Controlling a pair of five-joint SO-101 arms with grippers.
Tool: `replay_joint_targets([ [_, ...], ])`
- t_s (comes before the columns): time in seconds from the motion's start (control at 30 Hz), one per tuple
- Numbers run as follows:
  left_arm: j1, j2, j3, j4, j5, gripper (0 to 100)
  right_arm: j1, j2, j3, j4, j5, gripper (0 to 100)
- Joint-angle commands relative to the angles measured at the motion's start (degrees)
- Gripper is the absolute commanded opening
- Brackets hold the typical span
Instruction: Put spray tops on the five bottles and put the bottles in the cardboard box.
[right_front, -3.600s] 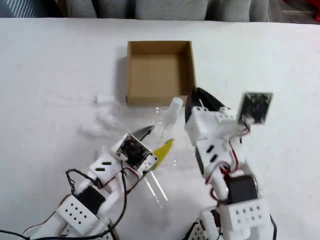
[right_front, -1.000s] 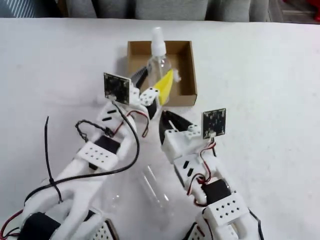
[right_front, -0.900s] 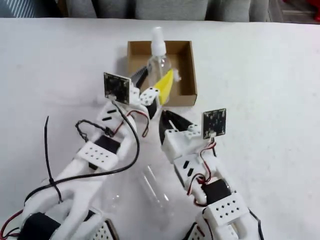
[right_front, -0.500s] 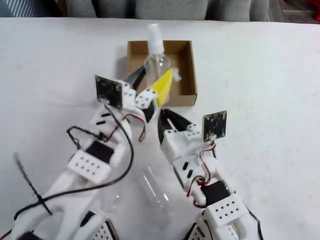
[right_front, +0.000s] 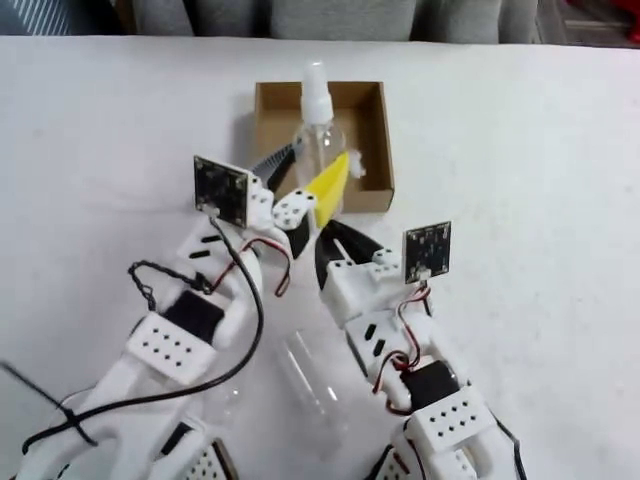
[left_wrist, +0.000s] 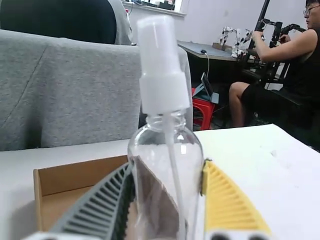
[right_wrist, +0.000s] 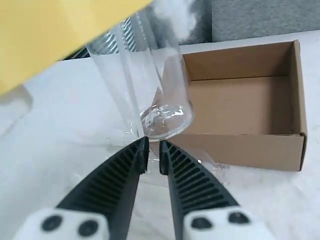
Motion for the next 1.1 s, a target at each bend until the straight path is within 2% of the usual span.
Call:
replay_joint_targets([
  [0.0, 1.63, -5.93, 1.23, 3.08, 0.7, 4, 0.04, -0.57, -0.53, -1.19, 0.0, 1.5],
  [0.23, 1.71, -10.68, 4.22, 6.24, 0.79, 4, 0.31, -0.66, -0.53, -1.19, 0.0, 1.5],
  [0.6, 0.31, -10.42, 4.57, 4.92, 0.7, 4, 0.31, -0.84, -0.53, -0.92, 1.41, 1.5],
  [0.77, -3.56, -3.56, 4.22, -6.24, 0.7, 4, -0.13, -1.1, 1.23, -1.19, 8.09, 1.5],
  [1.07, -10.15, 31.43, -13.1, -25.49, 0.7, 4, 0.4, -1.1, 1.41, -1.19, 8.44, 1.5],
])
